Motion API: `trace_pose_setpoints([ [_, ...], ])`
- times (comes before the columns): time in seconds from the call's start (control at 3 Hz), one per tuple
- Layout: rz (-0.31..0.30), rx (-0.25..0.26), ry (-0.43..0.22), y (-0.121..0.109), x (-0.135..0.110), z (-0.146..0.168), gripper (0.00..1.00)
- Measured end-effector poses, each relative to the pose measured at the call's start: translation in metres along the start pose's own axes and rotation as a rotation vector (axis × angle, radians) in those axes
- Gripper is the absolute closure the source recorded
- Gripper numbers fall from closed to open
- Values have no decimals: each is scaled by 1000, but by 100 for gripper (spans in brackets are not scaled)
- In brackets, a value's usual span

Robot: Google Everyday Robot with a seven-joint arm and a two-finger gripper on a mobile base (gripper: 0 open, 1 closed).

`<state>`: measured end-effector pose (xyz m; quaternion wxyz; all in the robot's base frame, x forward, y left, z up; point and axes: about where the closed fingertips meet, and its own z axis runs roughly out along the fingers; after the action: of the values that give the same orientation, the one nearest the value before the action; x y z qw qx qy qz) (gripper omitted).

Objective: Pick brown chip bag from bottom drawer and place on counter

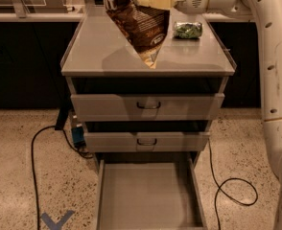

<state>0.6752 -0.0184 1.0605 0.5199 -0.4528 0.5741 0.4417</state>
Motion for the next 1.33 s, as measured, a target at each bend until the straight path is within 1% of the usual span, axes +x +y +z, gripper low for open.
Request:
trace_pose_setpoints([
  [0.33,0,0,0,0,0,0,100],
  [0.67,-4,0,9,-14,8,4,100],
  [1.0,26,4,20,-48,33,12,100],
  [1.33,20,94,56,-90,52,12,100],
])
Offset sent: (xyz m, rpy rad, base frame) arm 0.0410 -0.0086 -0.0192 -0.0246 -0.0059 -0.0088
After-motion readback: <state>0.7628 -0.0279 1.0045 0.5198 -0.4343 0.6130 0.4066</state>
